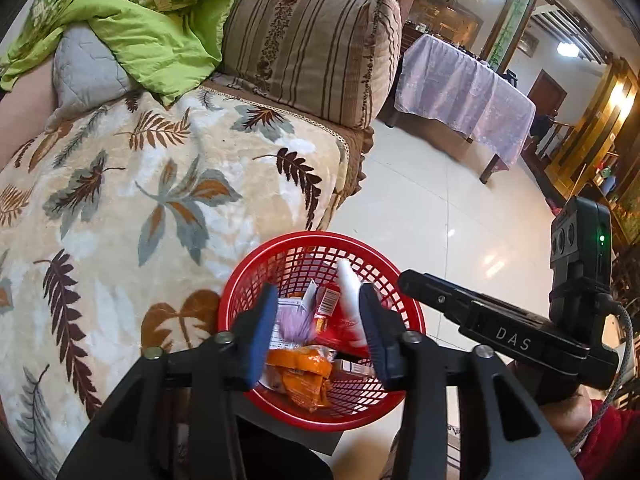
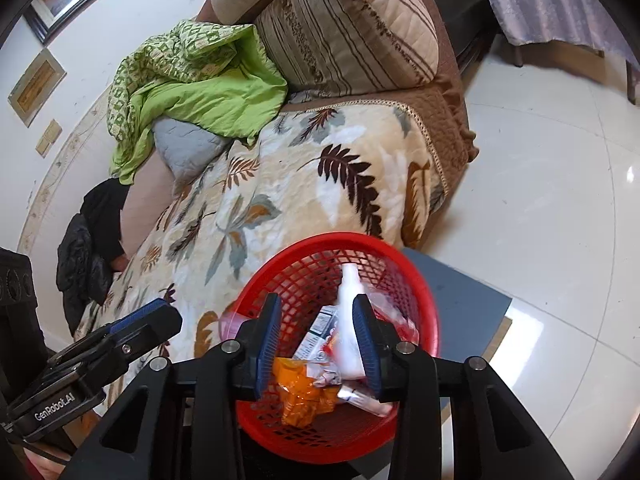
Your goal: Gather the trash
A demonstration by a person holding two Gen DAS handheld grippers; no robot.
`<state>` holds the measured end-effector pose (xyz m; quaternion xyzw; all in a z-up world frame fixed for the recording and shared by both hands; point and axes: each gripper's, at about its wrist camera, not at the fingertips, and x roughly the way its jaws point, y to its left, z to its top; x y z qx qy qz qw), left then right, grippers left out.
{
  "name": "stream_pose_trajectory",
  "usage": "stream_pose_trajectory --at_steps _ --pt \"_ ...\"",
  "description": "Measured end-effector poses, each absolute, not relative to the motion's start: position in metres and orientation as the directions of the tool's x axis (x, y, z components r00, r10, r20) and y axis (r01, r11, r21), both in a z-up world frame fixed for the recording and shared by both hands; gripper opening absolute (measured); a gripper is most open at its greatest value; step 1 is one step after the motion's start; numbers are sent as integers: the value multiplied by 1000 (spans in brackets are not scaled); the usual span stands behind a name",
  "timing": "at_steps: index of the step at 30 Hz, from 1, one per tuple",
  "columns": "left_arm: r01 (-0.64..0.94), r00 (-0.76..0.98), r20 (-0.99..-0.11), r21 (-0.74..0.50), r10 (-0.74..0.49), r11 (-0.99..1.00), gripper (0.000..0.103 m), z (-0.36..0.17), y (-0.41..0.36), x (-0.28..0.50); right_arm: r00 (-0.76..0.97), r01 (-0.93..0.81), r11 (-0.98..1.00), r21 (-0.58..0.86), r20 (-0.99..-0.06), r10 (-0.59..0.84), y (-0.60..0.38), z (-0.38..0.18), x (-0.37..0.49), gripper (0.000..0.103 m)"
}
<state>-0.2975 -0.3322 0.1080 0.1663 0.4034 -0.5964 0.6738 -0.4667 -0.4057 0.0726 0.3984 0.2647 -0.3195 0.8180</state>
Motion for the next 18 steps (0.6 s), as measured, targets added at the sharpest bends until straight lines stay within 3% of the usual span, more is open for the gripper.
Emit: stream_pose_trajectory --at_steps 1,5,7,9,12,18 --pt "938 -30 -741 -253 -671 238 54 109 -330 -297 655 734 482 479 -687 -315 -405 74 -467 40" --pt "937 14 -727 -230 -686 264 63 114 -319 -293 639 744 498 446 -692 -335 -399 81 -465 43" --pt "935 45 -718 -214 -694 282 74 118 -307 -289 603 770 506 388 -702 -379 -391 88 -461 50" --pt "929 80 -709 -203 -701 311 78 121 -293 -284 540 811 502 301 -717 -441 -382 96 -455 68" --pt "919 130 -697 -182 -706 349 79 124 -267 -273 449 856 489 170 -715 -537 -365 108 -444 82" --pt "879 291 -656 -104 -696 466 92 127 -211 -257 372 885 464 43 -666 -647 -325 120 -425 99"
